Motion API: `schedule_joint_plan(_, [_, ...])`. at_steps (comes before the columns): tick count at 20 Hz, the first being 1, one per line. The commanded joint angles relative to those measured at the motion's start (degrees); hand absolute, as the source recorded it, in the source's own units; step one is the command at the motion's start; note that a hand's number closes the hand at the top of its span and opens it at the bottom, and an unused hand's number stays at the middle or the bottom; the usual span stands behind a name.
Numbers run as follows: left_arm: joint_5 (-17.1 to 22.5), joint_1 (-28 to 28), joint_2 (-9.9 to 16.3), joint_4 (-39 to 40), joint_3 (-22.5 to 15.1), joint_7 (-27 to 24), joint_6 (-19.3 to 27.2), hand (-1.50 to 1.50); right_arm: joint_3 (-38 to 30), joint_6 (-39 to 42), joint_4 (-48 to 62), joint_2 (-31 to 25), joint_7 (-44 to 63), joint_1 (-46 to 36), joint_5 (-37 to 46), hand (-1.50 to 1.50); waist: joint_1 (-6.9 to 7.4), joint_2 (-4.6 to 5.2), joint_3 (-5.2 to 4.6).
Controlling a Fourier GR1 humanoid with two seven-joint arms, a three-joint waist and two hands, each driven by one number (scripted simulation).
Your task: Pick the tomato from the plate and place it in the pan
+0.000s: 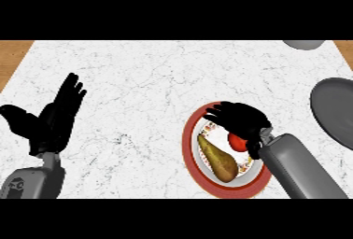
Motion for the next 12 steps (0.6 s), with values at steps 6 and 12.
schedule_joint_plan(6, [0.6, -0.2, 0.1, 3.6, 2.9, -3.9, -3.3, 0.00, 1.5, -6.3, 7.0, 2.6, -7.8, -1.1, 3.9, 1.50, -0.03, 0.06, 0.00])
schedule_joint_plan(12, [-0.4, 1.3, -0.3, 1.0, 2.0, -1.2, -3.2, 0.00, -0.1, -14.0, 11.4, 4.5, -10.6, 2.1, 5.0, 1.50, 0.15, 0.06, 0.01])
